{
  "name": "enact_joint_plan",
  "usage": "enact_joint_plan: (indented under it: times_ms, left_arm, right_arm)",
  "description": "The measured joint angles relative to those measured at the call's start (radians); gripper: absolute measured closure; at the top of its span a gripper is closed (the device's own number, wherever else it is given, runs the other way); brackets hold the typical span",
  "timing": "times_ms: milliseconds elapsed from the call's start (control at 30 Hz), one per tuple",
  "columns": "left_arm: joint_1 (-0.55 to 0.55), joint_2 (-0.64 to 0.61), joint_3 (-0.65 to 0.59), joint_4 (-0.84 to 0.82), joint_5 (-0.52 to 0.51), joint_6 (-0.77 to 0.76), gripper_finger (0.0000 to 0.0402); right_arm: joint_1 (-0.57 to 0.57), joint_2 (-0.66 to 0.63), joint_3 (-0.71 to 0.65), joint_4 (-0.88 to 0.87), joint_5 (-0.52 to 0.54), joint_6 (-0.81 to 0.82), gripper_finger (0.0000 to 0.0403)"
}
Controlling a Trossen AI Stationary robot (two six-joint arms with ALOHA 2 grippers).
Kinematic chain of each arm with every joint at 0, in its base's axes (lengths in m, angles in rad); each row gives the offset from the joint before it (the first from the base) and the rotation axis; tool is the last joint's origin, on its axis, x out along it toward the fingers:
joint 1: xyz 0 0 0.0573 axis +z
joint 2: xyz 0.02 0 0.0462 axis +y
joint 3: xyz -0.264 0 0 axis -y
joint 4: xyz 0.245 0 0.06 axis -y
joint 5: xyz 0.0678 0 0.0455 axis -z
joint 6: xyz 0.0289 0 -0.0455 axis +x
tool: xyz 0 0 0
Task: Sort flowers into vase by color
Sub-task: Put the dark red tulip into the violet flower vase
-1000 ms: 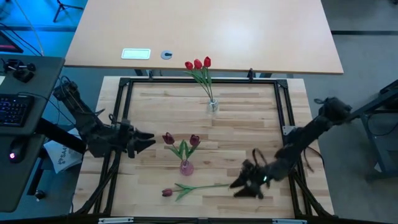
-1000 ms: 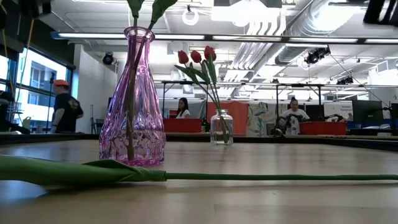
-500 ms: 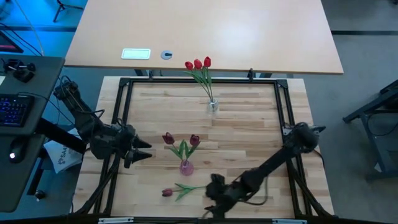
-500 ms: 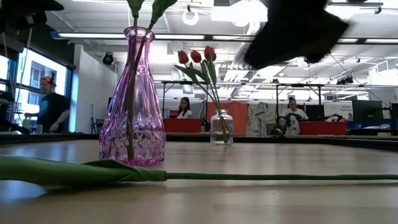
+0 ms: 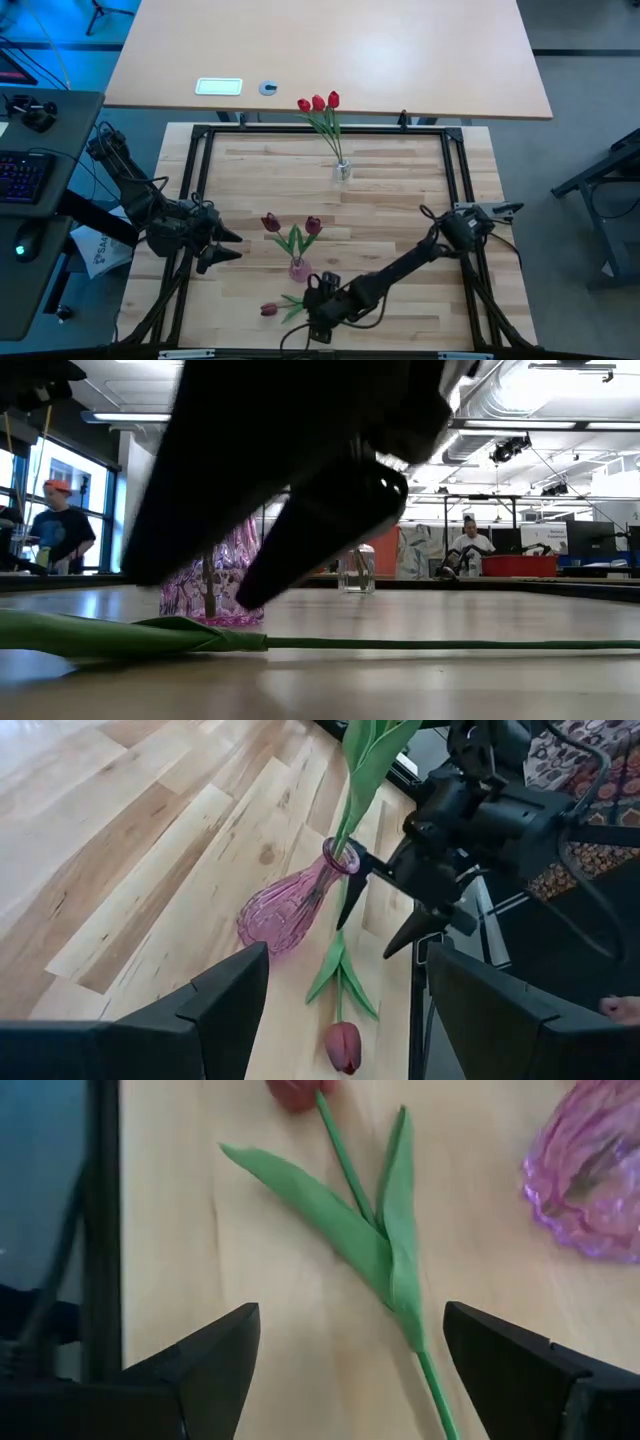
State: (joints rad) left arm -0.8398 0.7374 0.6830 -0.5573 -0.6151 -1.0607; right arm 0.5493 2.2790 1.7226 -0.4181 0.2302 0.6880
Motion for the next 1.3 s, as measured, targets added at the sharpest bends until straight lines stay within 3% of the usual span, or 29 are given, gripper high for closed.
enact_joint_plan:
  times_ms: [467,633,900,1000,1167,1300]
  left_arm:
    - [0.001,0.0,0.0,0.0,-0.016,0.01,0.0143]
    - [0.001,0.0,0.0,0.0,-0.041,0.007,0.0143]
    - [0.001,0.0,0.0,0.001,-0.04,0.007,0.0143]
    - [0.001,-0.001,0.0,0.002,-0.04,-0.002,0.0143]
    - [0.0,-0.025,0.023,0.032,-0.008,0.034,0.0143]
    - [0.0,-0.058,0.049,0.04,-0.01,0.114,0.0143]
  right_arm:
    - [-0.014,0.034,-0.002,-0.019,0.082,0.001,0.0245]
    - [-0.033,0.043,-0.002,-0.021,-0.006,-0.086,0.0285]
    - [-0.035,0.044,-0.001,-0.019,-0.122,-0.191,0.0392]
    - [-0.035,0.034,0.0,-0.023,-0.149,-0.198,0.0394]
    - [-0.016,-0.062,-0.005,-0.069,-0.281,-0.224,0.04]
    - [0.023,-0.178,-0.002,-0.168,-0.262,-0.244,0.0401]
